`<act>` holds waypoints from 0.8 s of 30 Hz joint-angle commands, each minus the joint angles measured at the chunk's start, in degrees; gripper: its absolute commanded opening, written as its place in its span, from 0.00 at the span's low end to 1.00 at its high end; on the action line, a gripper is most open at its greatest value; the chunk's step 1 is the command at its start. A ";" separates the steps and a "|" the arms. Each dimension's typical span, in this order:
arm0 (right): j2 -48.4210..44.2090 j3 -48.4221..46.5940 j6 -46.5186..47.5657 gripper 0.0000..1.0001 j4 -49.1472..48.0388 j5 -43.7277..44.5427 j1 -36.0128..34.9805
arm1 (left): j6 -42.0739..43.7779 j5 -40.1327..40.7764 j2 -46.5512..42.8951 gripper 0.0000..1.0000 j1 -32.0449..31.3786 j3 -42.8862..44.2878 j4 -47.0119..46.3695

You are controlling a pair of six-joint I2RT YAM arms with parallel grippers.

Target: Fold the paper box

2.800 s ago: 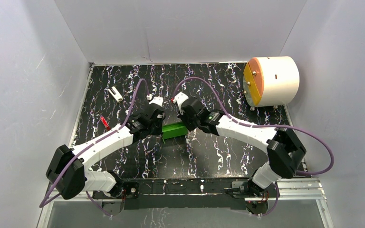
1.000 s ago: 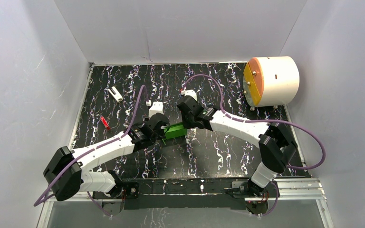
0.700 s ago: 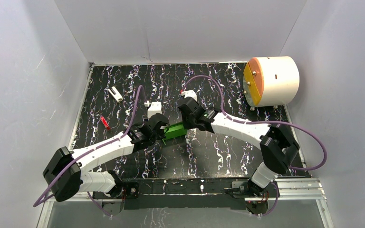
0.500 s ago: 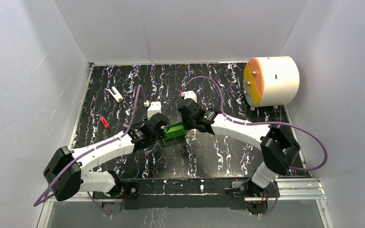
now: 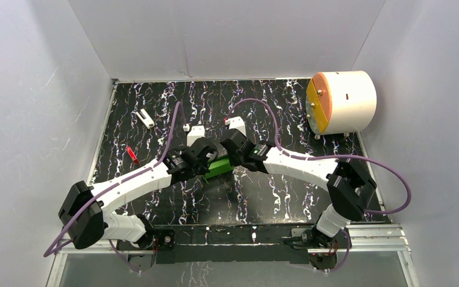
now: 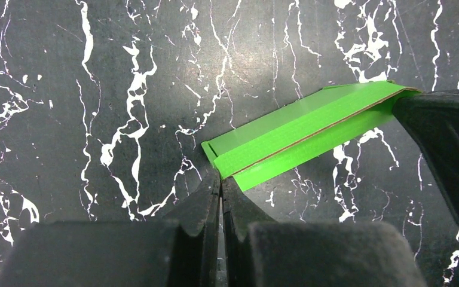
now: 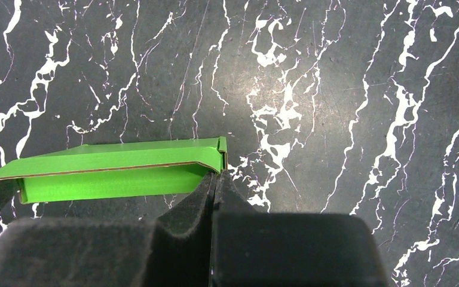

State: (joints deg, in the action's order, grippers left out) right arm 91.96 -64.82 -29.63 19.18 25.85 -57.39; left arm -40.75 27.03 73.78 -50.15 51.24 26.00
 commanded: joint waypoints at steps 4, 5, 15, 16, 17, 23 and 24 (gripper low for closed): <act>0.72 0.98 -2.68 0.00 -0.25 -2.78 -2.46 | -5.05 -3.50 -2.36 0.00 -0.60 5.31 -1.36; 0.76 0.94 -2.90 0.00 -0.15 -2.43 -2.59 | -5.46 -3.55 -2.00 0.00 -0.52 5.55 -1.14; 1.60 0.51 -4.18 0.00 -0.94 -1.89 -4.40 | -11.68 -8.72 0.18 0.00 4.63 4.10 -1.01; 1.81 0.41 -4.27 0.00 -1.02 -2.01 -4.54 | -12.05 -9.20 0.26 0.00 5.15 4.12 -1.03; 2.04 0.27 -4.48 0.00 -1.03 -2.03 -4.77 | -12.52 -9.71 0.31 0.00 5.66 4.08 -1.15; 3.34 -0.60 -4.83 0.00 -0.99 -2.07 -5.58 | -12.62 -12.32 0.34 0.00 7.56 4.98 -2.20; 3.47 -0.65 -4.84 0.00 -0.99 -1.97 -5.69 | -12.46 -11.88 0.44 0.00 7.60 4.99 -1.90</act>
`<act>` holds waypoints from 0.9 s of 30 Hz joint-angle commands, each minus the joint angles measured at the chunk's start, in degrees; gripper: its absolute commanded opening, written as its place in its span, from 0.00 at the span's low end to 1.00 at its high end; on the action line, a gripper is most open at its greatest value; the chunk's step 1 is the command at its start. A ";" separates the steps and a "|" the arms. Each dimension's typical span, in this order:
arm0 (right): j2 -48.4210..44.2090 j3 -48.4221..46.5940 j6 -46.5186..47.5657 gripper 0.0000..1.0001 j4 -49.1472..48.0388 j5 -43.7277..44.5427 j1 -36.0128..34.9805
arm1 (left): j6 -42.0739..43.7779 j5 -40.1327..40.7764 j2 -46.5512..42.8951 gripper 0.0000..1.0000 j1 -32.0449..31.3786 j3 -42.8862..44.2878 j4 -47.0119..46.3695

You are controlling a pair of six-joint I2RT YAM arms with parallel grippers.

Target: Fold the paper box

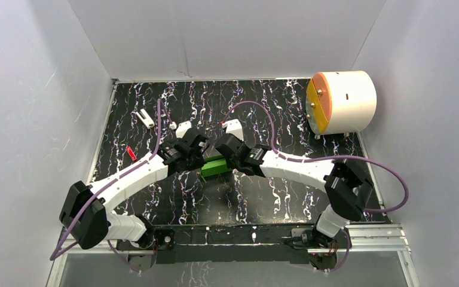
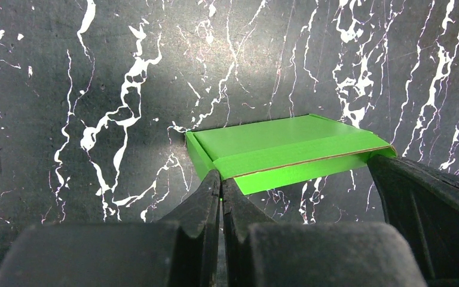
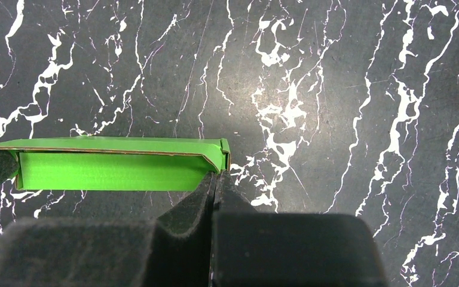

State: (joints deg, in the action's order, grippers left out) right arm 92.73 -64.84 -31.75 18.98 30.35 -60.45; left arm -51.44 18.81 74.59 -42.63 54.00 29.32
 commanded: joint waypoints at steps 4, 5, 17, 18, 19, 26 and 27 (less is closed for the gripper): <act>3.07 -0.90 -2.74 0.00 -0.79 -6.35 -2.75 | -1.08 -3.80 -0.11 0.00 0.20 1.07 -5.43; 3.07 -0.95 -2.78 0.00 -0.79 -6.35 -2.79 | -0.51 -3.82 0.02 0.00 0.19 0.53 -5.68; 2.95 -0.95 -2.82 0.00 -0.99 -4.93 -2.92 | 2.14 -4.63 2.27 0.00 0.22 -1.82 -5.78; 2.84 -0.91 -2.87 0.00 -1.04 -4.80 -2.92 | 1.72 -5.00 2.50 0.00 0.20 -2.06 -5.86; 2.69 -0.84 -2.96 0.00 -1.14 -4.59 -2.92 | 1.51 -5.23 2.85 0.00 0.12 -2.32 -5.93; 1.52 0.31 -2.98 0.00 -2.58 -3.42 -2.92 | 1.78 -4.68 3.29 0.00 -1.40 -3.02 -5.64; 1.37 0.40 -3.04 0.00 -2.67 -3.31 -2.92 | 1.59 -4.33 3.33 0.00 -2.05 -2.98 -5.53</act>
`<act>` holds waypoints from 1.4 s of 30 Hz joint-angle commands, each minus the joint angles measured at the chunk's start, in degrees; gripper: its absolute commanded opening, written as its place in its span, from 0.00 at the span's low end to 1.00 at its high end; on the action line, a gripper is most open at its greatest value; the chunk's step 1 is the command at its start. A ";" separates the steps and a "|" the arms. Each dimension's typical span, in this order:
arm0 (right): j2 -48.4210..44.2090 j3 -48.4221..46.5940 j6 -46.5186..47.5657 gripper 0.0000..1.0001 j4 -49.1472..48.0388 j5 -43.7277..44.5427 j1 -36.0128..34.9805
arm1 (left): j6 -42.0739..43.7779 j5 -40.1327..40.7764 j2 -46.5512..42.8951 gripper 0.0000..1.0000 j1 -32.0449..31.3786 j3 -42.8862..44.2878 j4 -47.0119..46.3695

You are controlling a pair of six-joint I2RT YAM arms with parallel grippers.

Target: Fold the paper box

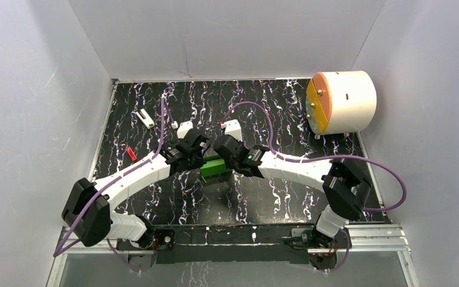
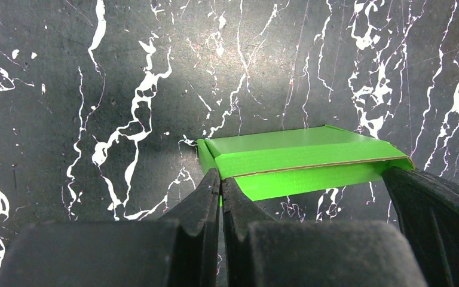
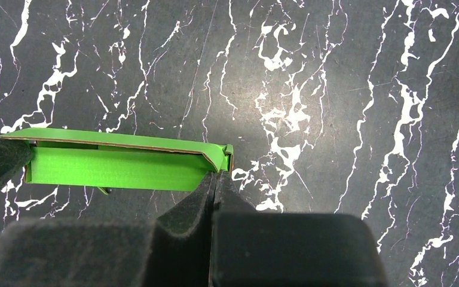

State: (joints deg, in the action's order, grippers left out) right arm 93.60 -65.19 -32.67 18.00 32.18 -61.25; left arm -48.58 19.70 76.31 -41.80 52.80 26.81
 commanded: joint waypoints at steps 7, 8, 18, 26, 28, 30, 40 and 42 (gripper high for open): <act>-1.05 2.01 -2.51 0.00 -2.37 -3.05 -2.12 | -1.88 -3.46 1.26 0.00 -4.66 -2.77 -0.87; -1.25 2.23 -2.64 0.00 -2.43 -2.70 -2.12 | -1.88 -3.24 0.83 0.00 -4.64 -2.94 -0.34; -1.30 2.47 -2.93 0.00 -2.53 -1.18 -2.14 | -0.39 -2.37 0.82 0.00 -5.37 -1.00 4.15; -1.49 2.91 -3.37 0.00 -2.88 0.06 -2.09 | 0.47 0.35 3.11 0.00 -6.70 1.47 7.50; -1.49 2.89 -3.38 0.00 -2.97 0.07 -2.11 | -0.36 -0.12 3.79 0.00 -7.25 1.45 7.77; -1.56 3.08 -3.37 0.00 -3.21 0.19 -2.13 | -1.71 -1.04 3.99 0.00 -7.83 0.93 7.16; -1.90 4.53 -4.00 0.00 -5.97 0.39 -2.12 | -7.69 -3.17 2.62 0.00 -11.21 -4.55 1.39; -2.21 5.03 -4.03 0.00 -7.06 0.71 -2.12 | -8.03 -2.65 2.66 0.00 -11.61 -5.41 0.53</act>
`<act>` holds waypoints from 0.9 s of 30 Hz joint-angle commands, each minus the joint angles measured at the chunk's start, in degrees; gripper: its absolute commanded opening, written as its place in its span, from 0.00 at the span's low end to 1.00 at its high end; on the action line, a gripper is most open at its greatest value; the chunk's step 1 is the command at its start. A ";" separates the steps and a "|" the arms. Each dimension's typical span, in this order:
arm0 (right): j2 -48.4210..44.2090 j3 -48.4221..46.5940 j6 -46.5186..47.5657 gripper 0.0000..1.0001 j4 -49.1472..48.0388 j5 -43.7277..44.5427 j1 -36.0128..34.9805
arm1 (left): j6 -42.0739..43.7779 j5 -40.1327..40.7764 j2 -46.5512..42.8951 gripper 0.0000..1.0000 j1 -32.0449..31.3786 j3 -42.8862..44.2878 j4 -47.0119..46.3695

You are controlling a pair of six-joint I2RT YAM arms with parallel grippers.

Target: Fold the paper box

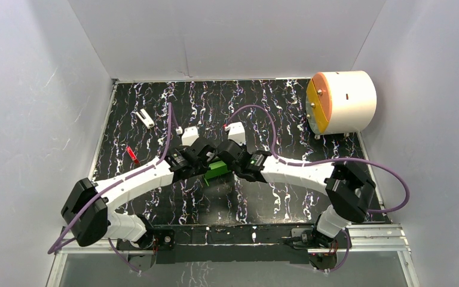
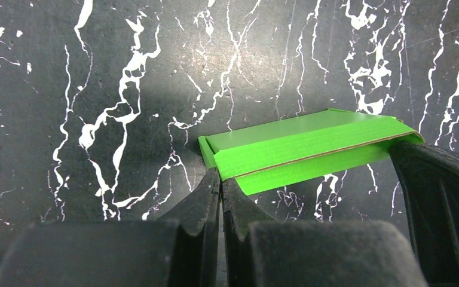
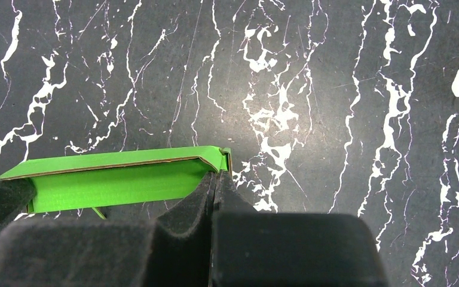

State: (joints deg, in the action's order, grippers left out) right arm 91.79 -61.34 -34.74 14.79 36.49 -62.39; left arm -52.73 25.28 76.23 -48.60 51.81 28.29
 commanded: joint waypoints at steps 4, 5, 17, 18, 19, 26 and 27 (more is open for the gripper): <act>-0.84 2.51 -1.97 0.00 -5.77 -3.45 -0.98 | -2.87 -7.44 2.58 0.00 -5.46 -4.97 -2.34; -0.92 2.77 -1.99 0.00 -6.11 -3.49 -0.98 | -2.75 -7.44 2.64 0.00 -5.72 -5.23 -2.58; -4.16 8.14 0.11 0.00 -11.48 -2.42 -0.98 | -1.78 -3.92 -4.47 0.00 -6.60 -7.30 -4.59; -4.42 8.32 0.32 0.00 -11.53 -2.08 -0.98 | -1.42 -4.03 -5.32 0.00 -6.60 -7.38 -5.59; -4.69 8.46 0.56 0.00 -11.64 -1.67 -0.98 | -1.07 -4.09 -5.90 0.00 -6.61 -7.46 -6.15; -6.48 8.95 1.79 0.08 -11.88 0.19 -0.98 | -0.59 -4.97 -9.33 0.08 -6.60 -8.05 -8.79; -6.57 8.96 2.05 0.08 -12.09 0.28 -0.98 | -0.66 -4.90 -9.68 0.09 -6.54 -8.24 -8.90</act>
State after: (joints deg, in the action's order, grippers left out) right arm 87.26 -53.23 -33.19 5.30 38.17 -62.39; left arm -53.32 24.03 68.66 -54.30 44.47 21.80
